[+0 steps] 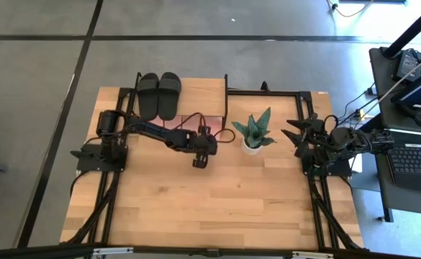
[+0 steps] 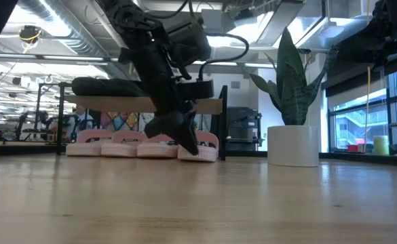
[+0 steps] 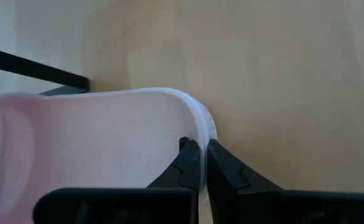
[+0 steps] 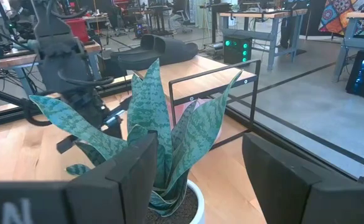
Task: Pick and place slides into the shelf
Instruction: Put the pink slipper under the shelf
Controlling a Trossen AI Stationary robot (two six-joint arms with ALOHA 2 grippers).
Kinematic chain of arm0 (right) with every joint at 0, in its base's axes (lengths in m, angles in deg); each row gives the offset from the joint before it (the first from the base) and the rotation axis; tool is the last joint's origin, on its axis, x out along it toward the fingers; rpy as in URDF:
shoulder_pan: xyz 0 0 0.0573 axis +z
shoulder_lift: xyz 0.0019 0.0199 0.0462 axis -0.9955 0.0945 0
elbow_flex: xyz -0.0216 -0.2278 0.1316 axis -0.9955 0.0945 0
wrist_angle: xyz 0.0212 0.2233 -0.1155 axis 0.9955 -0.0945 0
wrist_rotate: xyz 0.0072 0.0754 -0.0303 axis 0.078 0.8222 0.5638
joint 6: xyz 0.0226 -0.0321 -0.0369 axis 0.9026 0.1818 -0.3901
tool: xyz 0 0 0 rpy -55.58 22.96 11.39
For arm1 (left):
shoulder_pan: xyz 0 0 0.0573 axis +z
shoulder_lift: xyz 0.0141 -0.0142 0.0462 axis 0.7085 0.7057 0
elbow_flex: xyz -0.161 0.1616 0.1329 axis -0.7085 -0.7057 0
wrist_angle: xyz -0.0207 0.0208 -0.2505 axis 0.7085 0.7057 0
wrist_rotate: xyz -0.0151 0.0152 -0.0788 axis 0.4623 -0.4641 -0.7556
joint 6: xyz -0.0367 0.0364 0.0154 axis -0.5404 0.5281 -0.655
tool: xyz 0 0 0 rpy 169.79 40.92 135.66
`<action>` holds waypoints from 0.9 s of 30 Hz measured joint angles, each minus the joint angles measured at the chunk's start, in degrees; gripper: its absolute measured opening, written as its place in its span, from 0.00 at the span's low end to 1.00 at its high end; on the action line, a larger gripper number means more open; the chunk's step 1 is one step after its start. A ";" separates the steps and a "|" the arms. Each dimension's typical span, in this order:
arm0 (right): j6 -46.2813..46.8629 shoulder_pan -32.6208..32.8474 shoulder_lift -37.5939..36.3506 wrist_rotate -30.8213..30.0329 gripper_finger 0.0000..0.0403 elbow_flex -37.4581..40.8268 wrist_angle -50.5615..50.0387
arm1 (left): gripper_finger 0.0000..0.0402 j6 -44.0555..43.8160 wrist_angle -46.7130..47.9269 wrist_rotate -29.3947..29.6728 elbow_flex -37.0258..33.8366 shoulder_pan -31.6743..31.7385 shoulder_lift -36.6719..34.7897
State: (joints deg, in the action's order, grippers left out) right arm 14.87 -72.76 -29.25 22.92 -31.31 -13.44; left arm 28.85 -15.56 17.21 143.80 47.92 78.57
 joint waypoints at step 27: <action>-0.04 0.00 -0.02 -0.02 0.58 0.00 -0.02 | 0.03 3.28 -3.15 -1.90 0.02 7.13 -0.07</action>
State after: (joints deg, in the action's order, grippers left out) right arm 14.83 -72.76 -29.28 22.90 -31.31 -13.46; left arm 32.12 -18.71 15.31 143.83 55.04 78.50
